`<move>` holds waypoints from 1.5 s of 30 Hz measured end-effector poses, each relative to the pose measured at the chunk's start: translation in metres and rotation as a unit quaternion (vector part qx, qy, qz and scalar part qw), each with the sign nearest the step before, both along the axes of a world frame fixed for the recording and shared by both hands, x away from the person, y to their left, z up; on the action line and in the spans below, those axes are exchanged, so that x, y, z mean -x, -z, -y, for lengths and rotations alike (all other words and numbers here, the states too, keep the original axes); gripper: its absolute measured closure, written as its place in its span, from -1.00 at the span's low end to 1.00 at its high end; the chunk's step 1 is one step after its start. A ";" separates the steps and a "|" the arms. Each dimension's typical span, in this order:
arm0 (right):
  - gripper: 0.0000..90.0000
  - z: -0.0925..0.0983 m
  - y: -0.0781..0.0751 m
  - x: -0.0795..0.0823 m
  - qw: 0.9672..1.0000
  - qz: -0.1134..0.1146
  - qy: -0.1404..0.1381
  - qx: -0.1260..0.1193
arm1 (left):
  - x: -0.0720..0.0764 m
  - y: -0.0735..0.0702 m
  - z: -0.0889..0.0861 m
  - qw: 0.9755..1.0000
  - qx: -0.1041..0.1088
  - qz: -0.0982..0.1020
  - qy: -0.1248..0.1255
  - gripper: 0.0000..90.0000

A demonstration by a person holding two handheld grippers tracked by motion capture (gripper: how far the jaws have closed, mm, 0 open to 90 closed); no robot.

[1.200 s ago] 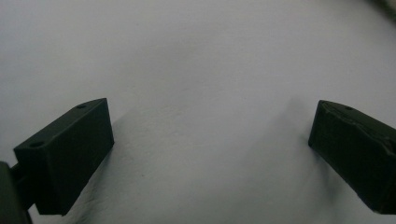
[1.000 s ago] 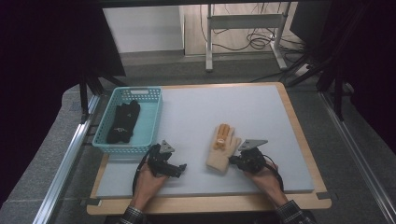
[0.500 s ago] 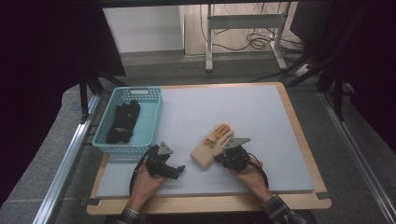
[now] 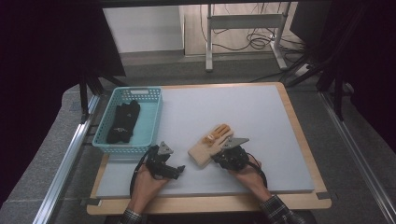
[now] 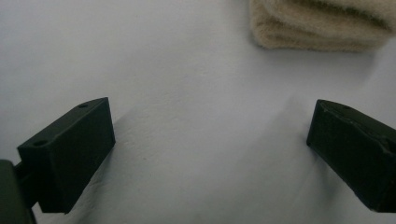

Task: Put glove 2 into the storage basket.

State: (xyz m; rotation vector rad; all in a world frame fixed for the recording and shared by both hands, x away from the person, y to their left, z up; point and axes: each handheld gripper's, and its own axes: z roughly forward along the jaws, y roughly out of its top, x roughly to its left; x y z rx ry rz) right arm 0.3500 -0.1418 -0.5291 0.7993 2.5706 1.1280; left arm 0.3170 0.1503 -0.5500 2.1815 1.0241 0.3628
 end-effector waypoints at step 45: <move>-0.66 0.147 0.001 -0.015 0.980 0.022 0.196 0.024 | 0.000 0.000 -0.001 1.000 0.005 -0.003 0.000 -0.98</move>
